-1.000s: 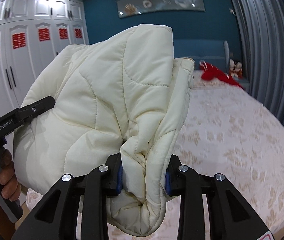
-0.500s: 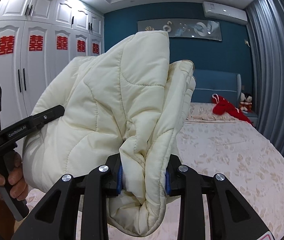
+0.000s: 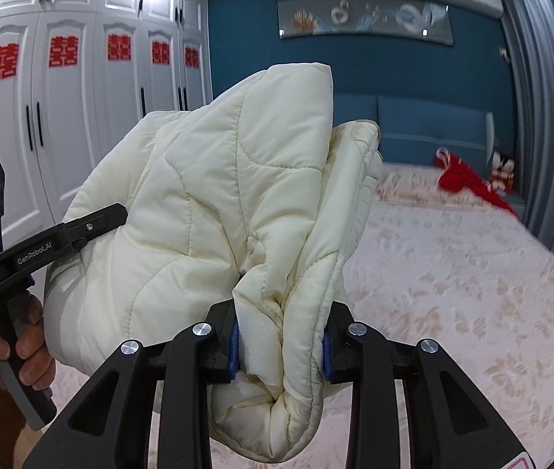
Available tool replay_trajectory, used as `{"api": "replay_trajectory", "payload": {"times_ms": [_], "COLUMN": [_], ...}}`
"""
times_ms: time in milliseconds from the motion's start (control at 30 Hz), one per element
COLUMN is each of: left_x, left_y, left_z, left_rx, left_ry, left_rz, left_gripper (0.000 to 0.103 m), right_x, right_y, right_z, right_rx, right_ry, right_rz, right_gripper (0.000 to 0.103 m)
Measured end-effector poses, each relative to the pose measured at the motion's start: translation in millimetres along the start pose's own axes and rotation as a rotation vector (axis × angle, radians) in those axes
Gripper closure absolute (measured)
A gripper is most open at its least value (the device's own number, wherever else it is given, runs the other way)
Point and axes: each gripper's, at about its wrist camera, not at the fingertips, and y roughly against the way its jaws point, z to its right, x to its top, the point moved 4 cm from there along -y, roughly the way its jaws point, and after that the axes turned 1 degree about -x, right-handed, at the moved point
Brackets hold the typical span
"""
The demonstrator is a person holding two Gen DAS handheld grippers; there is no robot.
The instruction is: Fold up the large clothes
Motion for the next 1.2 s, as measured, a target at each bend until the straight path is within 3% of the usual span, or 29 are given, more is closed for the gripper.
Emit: {"api": "replay_trajectory", "payload": {"times_ms": [400, 700, 767, 867, 1033, 1200], "left_x": [-121.2, -192.1, -207.4, -214.5, -200.0, -187.2], "left_y": [-119.3, -167.7, -171.4, -169.6, -145.8, -92.5], "left_z": [-56.4, -83.5, -88.9, -94.0, -84.5, -59.6], "left_rx": [0.036, 0.088, 0.112, 0.133, 0.271, 0.345], "left_ry": [0.056, 0.069, 0.070, 0.082, 0.036, -0.020], "left_rz": [-0.268, -0.431, -0.455, -0.437, -0.429, -0.456], "left_gripper": [0.061, 0.058, 0.053, 0.042, 0.018, 0.015], "right_x": [-116.0, -189.8, -202.6, -209.6, -198.6, -164.8], "right_y": [-127.9, -179.9, -186.7, -188.4, -173.4, -101.2], "right_z": [39.0, 46.5, 48.8, 50.4, 56.7, 59.3], "right_rx": [-0.006, -0.021, -0.023, -0.021, 0.004, -0.067], "right_ry": [-0.101, -0.169, -0.180, -0.207, -0.290, -0.251], "right_rz": [-0.265, -0.422, -0.446, -0.449, -0.483, -0.357], "right_gripper": [0.074, 0.072, 0.069, 0.058, 0.052, 0.040]}}
